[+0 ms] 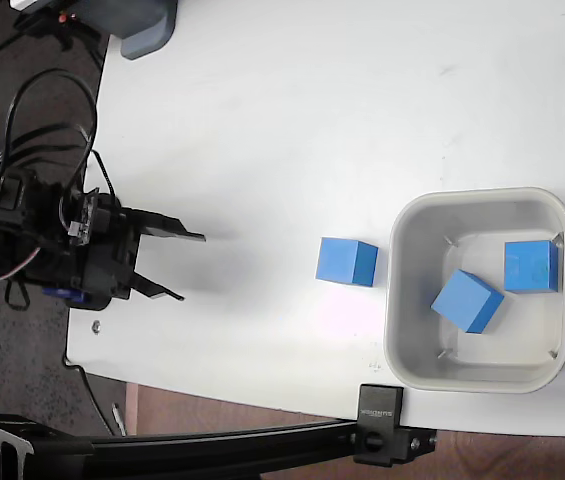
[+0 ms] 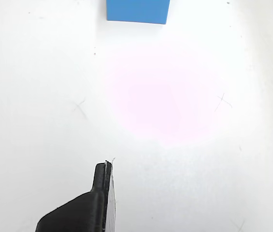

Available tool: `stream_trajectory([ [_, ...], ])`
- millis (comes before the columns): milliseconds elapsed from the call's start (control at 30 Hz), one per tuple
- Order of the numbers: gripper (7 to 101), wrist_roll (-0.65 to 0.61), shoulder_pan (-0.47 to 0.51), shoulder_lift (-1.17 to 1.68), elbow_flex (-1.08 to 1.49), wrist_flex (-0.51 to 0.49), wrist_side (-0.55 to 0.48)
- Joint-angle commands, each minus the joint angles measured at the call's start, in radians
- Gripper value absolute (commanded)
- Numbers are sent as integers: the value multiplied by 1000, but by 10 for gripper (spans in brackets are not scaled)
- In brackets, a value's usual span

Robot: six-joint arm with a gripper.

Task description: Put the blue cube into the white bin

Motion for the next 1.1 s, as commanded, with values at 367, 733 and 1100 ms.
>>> stream_trajectory([
  [367,1000,-6,9,23,-26,-9,-15],
  [733,944,12,20,23,-29,-9,18],
  [1100,970,3,49,-282,-272,-66,32],
])
